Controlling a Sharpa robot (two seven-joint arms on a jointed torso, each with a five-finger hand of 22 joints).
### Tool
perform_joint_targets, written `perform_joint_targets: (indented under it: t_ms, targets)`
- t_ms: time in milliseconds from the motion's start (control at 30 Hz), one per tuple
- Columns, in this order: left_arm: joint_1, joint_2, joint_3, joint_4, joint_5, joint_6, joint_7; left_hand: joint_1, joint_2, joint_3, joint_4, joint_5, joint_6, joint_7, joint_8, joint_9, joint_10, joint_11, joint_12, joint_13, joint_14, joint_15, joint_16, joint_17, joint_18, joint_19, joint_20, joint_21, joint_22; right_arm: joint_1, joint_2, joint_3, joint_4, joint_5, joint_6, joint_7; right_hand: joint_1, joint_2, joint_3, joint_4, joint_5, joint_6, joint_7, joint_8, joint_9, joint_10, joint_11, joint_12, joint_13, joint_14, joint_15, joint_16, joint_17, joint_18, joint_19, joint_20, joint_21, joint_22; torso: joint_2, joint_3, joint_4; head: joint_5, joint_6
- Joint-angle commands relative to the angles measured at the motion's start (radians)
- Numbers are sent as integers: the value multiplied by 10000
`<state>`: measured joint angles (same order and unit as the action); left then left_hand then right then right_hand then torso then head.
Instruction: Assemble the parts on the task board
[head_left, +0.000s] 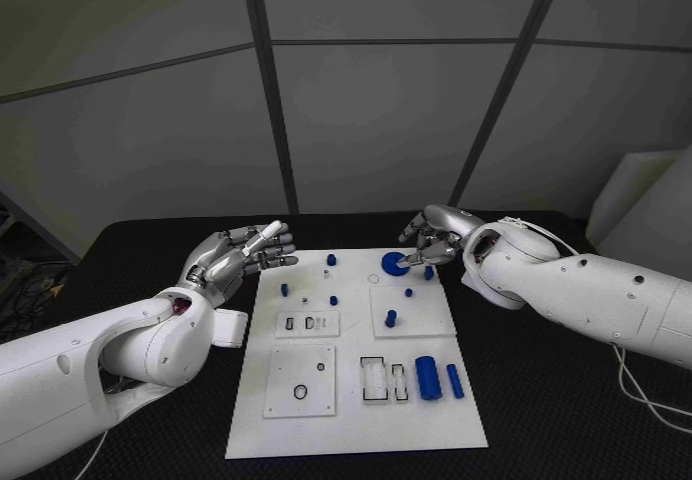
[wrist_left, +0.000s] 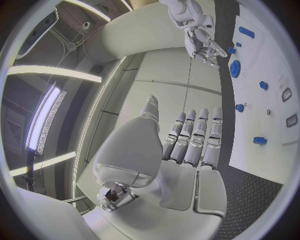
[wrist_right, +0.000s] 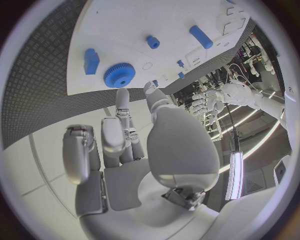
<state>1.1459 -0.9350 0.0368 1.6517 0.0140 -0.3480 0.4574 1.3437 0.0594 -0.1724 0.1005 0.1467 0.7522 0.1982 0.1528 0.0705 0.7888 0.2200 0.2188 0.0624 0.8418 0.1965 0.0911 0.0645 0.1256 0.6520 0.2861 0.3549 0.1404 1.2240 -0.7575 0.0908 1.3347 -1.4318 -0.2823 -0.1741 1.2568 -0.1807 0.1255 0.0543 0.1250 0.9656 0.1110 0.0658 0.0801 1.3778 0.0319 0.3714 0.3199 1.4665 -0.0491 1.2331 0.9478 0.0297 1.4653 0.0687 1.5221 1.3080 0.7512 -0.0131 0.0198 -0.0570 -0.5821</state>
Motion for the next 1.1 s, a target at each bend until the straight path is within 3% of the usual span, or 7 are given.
perform_joint_targets:
  t_ms: [33, 133, 167, 300, 400, 533, 1100]
  targets:
    - [13, 16, 10, -9, -66, 68, 34, 13, 104, 16, -49, -32, -26, 597, -43, -16, 49, 16, -57, 4, -52, 1, -45, -13, 391, -16, -9, -44, -13, 17, 24, -1, 11, 395, 679, -850, 339, -30, -238, 693, 63, -31, -38, 4, 32, -313, -37, 1304, 1362, 258, -20, 594, 914, -107, 529, -56, 103, 1757, 20, 16, -9, -60, 0]
    - [12, 31, 9, -31, -66, 70, 28, 13, 104, 16, -49, -32, -26, 597, -43, -16, 49, 16, -57, 4, -52, 1, -45, -13, 391, -16, -9, -44, -13, 16, 118, -2, -70, 387, 871, -1030, 1010, -185, -443, 1799, 98, -169, 21, 26, 76, -927, -92, 4359, 4647, 318, 86, 1206, 1852, -147, 621, 29, 181, 1933, 21, 14, 12, -73, -13]
    - [12, 34, 9, -35, -66, 70, 26, 13, 104, 16, -49, -32, -26, 597, -43, -16, 49, 16, -57, 4, -52, 1, -45, -13, 391, -16, -9, -44, -13, 16, 154, -2, -102, 385, 905, -1071, 1010, -179, -473, 1951, 81, -198, 46, 8, 78, -840, -6, 4831, 5140, 354, 74, 1348, 2120, -150, 644, 3, 198, 1972, 15, 2, 16, -67, -18]
    - [12, 50, 9, -53, -66, 74, 20, 12, 104, 10, -58, -36, -12, 592, -44, -15, 53, 12, -63, 5, -55, -2, -52, -12, 392, -21, -10, -49, -18, 16, 323, -2, -263, 375, 1007, -1219, 1227, -230, -549, 2347, 83, -335, 85, -11, 86, -538, 62, 6445, 6807, 498, 99, 1869, 3045, -180, 729, 56, 258, 2111, 22, -2, 34, -72, -24]
    - [12, 66, 9, -71, -66, 81, 14, 12, 104, 10, -58, -36, -12, 592, -44, -15, 53, 12, -63, 5, -55, -2, -52, -12, 392, -21, -10, -49, -18, 15, 496, -2, -452, 363, 1093, -1340, 1255, -153, -542, 2350, 112, -344, 118, -4, 105, -267, 63, 7420, 7813, 541, 124, 2078, 3430, -216, 831, 73, 329, 2273, 21, -6, 49, -67, -54]
    - [12, 81, 9, -88, -66, 84, 14, 12, 104, 10, -58, -36, -12, 592, -44, -15, 53, 12, -63, 5, -55, -2, -52, -12, 392, -21, -10, -49, -18, 13, 681, -2, -643, 357, 1098, -1431, 1284, -82, -509, 2338, 149, -347, 129, -3, 120, -155, 74, 7882, 8293, 557, 138, 2174, 3605, -246, 914, 84, 387, 2404, 21, 1, 21, -33, -65]
    - [11, 122, 9, -132, -66, 115, -6, 12, 104, 10, -58, -36, -12, 592, -44, -15, 53, 12, -63, 5, -55, -2, -52, -12, 392, -21, -10, -49, -18, 12, 1061, 4, -1079, 274, 1140, -1627, 1301, 92, -423, 2325, 183, -337, 139, 3, 144, -42, 87, 8352, 8789, 564, 153, 2251, 3742, -285, 1021, 100, 463, 2573, 28, 10, 17, -21, -122]
